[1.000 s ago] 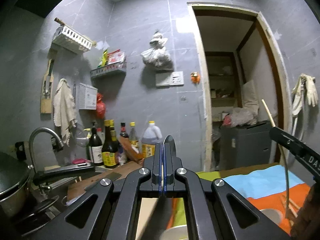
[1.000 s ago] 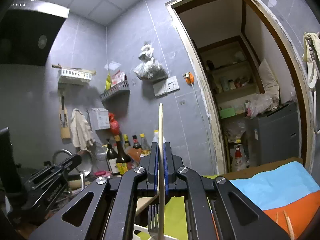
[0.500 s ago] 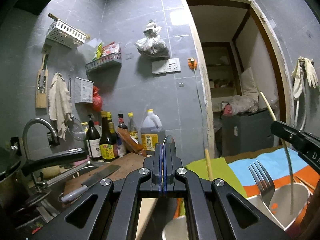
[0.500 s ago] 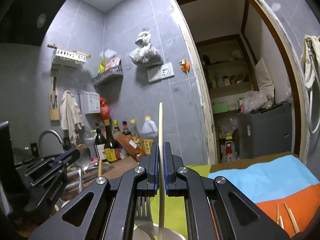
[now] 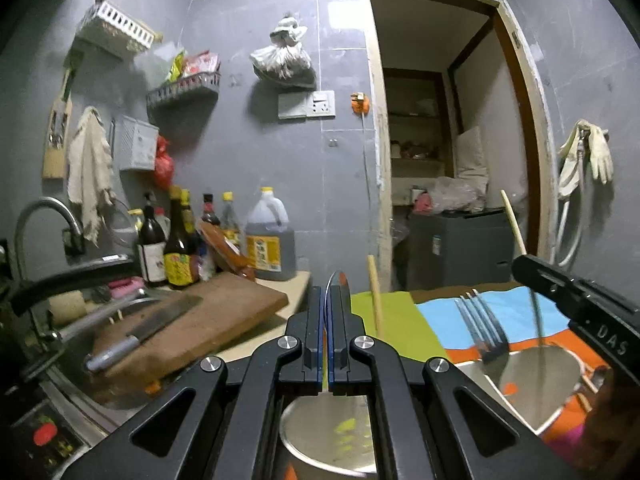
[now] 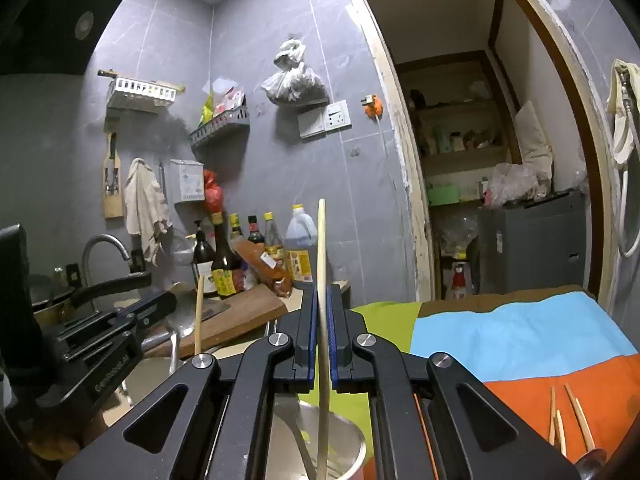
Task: Organize utensils
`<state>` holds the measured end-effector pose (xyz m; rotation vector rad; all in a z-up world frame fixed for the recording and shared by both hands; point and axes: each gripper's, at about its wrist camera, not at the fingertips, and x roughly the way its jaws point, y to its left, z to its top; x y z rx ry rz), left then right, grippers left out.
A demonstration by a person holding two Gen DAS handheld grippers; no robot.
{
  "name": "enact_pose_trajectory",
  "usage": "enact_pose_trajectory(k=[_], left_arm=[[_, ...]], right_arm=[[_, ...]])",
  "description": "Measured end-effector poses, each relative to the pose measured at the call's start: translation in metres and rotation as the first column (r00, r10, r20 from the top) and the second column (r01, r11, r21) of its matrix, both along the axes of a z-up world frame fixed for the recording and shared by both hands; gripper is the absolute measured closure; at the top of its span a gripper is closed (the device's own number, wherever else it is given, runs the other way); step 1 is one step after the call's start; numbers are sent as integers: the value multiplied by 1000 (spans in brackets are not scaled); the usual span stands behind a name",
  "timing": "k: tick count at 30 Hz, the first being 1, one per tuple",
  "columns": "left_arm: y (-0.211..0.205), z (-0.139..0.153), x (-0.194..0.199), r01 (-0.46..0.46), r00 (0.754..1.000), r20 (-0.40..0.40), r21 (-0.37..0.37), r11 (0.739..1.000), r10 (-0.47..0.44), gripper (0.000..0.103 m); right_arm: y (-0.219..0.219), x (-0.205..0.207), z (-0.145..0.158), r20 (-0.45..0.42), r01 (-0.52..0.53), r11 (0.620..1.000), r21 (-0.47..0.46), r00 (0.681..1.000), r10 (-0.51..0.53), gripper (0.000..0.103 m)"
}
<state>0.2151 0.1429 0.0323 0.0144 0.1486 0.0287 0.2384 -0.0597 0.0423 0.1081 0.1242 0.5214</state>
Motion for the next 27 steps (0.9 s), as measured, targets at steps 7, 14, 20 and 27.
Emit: enact_pose_trajectory(k=[7, 14, 20, 27], left_arm=[[5, 4, -3, 61, 996, -57, -80, 995, -65, 101], [9, 11, -9, 97, 990, -90, -144, 985, -111, 98], [6, 21, -14, 119, 988, -79, -167, 979, -133, 91], [-7, 35, -20, 154, 985, -52, -194, 969, -167, 70]], right_arm=[[-2, -1, -1, -32, -11, 1000, -2, 999, 11, 99], [-5, -5, 1, -39, -19, 1000, -4, 999, 19, 96], [-17, -13, 8, -25, -12, 1000, 13, 1000, 12, 80], [-43, -22, 25, 12, 27, 1000, 8, 1000, -27, 67]])
